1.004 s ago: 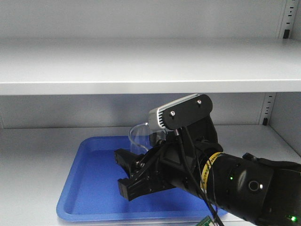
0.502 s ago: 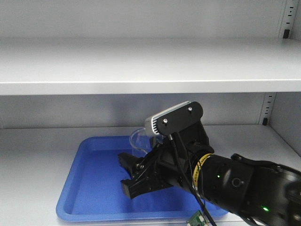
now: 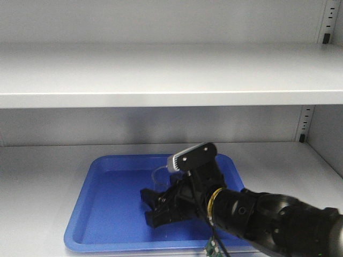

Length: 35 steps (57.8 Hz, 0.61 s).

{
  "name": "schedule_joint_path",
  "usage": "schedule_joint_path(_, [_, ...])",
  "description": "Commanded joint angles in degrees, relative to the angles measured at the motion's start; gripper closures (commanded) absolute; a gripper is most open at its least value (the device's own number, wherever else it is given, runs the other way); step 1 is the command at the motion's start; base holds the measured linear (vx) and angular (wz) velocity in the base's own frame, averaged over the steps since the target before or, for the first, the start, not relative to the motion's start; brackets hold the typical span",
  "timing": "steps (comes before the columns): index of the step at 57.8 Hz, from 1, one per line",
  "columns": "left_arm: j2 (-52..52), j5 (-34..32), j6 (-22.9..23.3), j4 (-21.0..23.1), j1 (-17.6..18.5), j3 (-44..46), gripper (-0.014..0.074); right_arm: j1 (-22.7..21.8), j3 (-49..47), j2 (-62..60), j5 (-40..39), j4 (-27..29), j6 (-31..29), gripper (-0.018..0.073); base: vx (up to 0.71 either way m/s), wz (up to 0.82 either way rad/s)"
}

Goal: Pick beaker and place in left cabinet
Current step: 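Lower the beaker onto the blue tray and open the right gripper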

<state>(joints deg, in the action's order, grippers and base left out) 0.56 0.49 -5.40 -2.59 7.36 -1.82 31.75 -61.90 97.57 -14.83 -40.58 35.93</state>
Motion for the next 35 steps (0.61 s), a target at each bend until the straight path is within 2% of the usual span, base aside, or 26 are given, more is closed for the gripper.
schedule_joint_path(1, [1.1,-4.8,0.2,0.2,0.0,-0.9,0.0595,-0.3,-2.2,-1.3,-4.5,0.0,-0.5,0.0530,0.00,0.00])
schedule_joint_path(12, [1.1,-4.8,0.2,0.2,0.0,-0.9,0.0595,-0.3,-2.2,-0.8,-4.0,0.0,-0.5,0.0498,0.00,0.00])
schedule_joint_path(20, [1.1,-4.8,0.2,0.2,0.0,-0.9,0.0595,-0.3,-2.2,-0.8,-2.1,0.0,-0.5,0.0419,0.00,0.00])
schedule_joint_path(25, [1.1,-4.8,0.2,0.2,0.0,-0.9,0.0595,-0.3,-2.2,-0.8,-2.2,0.0,-0.5,0.0333,0.00,0.00])
schedule_joint_path(35, [1.1,-4.8,0.2,0.2,0.0,-0.9,0.0595,-0.3,-2.2,-0.8,-3.1,0.0,-0.5,0.0074,0.00,0.00])
